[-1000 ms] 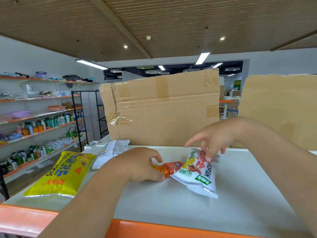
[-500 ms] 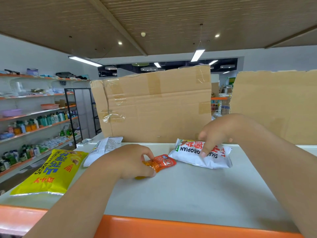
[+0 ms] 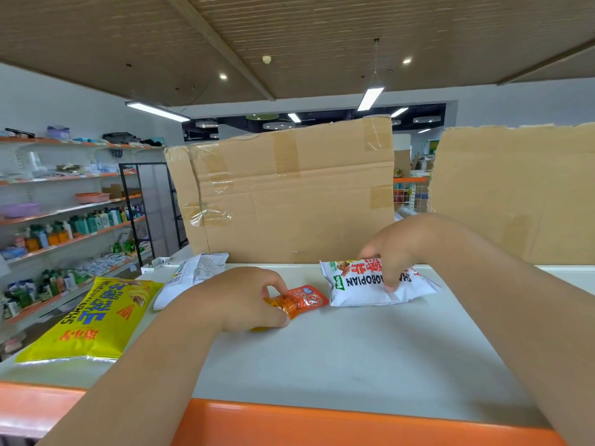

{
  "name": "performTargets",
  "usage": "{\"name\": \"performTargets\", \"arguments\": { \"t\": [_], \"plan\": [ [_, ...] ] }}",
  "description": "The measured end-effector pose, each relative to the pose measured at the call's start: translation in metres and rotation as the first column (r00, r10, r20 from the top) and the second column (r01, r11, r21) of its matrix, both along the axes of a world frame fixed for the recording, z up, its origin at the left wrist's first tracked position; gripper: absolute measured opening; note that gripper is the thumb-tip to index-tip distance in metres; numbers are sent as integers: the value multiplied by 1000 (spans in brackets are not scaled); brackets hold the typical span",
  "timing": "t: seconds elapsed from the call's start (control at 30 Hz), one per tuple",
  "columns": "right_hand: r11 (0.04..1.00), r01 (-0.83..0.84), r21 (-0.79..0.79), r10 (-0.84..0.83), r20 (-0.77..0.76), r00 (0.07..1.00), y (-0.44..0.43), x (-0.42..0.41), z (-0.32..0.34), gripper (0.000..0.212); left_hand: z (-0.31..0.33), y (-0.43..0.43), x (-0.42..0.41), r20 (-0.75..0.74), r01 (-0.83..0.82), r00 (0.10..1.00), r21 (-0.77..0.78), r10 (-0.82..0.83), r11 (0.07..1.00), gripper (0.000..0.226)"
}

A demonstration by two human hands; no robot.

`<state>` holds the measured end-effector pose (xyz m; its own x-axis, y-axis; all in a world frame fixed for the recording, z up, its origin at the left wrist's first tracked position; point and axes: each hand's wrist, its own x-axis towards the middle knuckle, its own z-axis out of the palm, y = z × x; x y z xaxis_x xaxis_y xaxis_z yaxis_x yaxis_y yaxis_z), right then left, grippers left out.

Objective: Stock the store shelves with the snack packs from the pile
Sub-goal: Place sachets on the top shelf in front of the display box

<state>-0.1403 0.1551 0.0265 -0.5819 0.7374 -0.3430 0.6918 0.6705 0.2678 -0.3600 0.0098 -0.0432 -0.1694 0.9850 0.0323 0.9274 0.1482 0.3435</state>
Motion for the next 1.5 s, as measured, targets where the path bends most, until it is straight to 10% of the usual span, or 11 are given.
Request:
{"name": "performTargets", "arguments": {
  "t": [0.43, 0.67, 0.93, 1.5],
  "plan": [
    [978, 70, -194, -90, -99, 991, 16, -11, -29, 92, 1, 1, 1, -44, 49, 998, 23, -48, 999, 35],
    [994, 79, -79, -80, -7, 997, 13, -11, -21, 59, 6, 6, -1, 39, -39, 999, 257, 30, 966, 28],
    [998, 59, -18, -58, 35, 998, -1, -2, -14, 69, -2, 5, 20, -182, 23, 983, -1, -23, 1000, 50],
    [996, 87, -24, -90, -169, 982, -22, 100, -17, 36, 15, 18, 90, -223, 140, 968, 113, -112, 984, 51]
  ]
}}
